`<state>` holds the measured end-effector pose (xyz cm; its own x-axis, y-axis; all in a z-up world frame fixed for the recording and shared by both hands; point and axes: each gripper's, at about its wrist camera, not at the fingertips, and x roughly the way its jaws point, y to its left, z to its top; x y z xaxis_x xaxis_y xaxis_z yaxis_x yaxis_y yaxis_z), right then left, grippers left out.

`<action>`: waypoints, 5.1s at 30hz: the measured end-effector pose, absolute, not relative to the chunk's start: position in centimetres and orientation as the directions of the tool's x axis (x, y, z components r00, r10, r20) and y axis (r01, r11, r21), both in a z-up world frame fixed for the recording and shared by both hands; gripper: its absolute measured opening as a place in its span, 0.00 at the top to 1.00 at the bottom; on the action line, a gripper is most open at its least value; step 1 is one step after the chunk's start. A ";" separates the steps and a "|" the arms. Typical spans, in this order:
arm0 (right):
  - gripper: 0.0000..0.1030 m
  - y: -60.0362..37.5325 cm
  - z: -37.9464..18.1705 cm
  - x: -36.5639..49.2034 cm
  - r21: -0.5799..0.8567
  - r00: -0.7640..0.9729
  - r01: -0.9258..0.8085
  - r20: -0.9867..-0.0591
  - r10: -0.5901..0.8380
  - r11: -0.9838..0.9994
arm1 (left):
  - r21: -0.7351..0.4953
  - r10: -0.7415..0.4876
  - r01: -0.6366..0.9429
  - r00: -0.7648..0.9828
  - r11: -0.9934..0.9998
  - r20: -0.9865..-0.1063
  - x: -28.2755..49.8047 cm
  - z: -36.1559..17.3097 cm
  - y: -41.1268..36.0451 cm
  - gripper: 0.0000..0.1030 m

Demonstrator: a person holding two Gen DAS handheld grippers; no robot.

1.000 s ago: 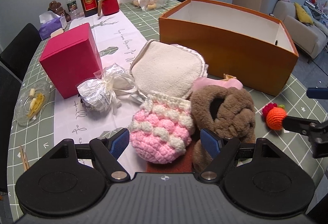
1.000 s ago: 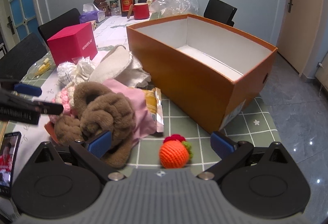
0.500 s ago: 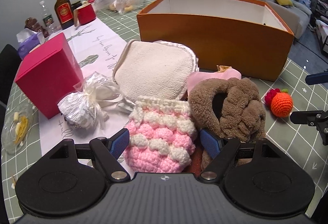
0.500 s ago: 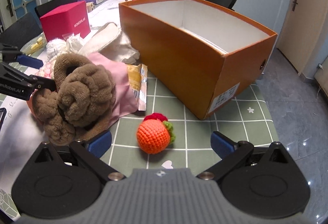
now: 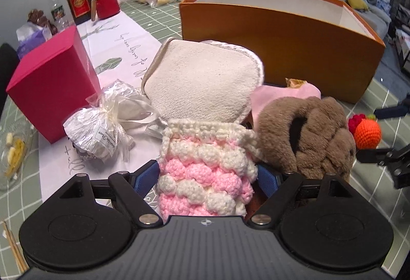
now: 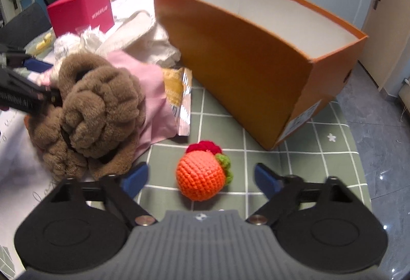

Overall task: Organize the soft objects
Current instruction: 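Grasp the pink crocheted pouch with left gripper while right gripper grasps orange crocheted ball, then carry the pouch and ball into the orange box with both grippers, then open both grippers to drop pouch and ball into the box, then move both tools back to the table toward the sponge and plush dog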

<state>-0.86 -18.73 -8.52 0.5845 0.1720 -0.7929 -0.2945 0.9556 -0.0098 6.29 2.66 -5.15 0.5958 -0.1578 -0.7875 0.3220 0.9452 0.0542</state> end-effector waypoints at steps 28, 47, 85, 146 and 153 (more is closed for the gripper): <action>0.55 -21.0 -0.9 -0.7 0.116 0.653 -0.350 -0.681 0.331 0.930 | -0.024 -0.185 0.235 0.695 0.972 -0.695 4.8 2.0 4.9 0.65; 0.56 -25.2 -1.6 12.6 0.044 0.451 -0.420 -0.857 0.251 0.907 | -0.058 -0.255 0.286 0.725 0.957 -0.640 4.5 5.0 1.4 0.65; 0.56 -30.2 -2.0 15.1 -0.021 0.342 -0.577 -0.914 0.219 0.817 | 0.106 -0.228 0.620 0.435 0.777 -0.871 18.7 -1.2 -19.9 0.64; 0.35 -19.9 4.4 8.4 -0.099 0.458 -0.634 -0.847 0.270 0.767 | 0.073 -0.222 0.479 0.530 0.875 -0.818 12.0 5.5 -4.8 0.33; 0.35 -18.1 3.2 6.6 -0.083 0.535 -0.599 -0.782 0.320 0.797 | 0.043 -0.217 0.422 0.547 0.905 -0.808 9.0 3.0 0.1 0.32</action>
<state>6.55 -18.12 3.22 0.5351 0.3204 -0.7816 -0.5987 0.7966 -0.0833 8.98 0.06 2.98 0.5473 -0.2168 -0.8084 0.4223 0.9054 0.0431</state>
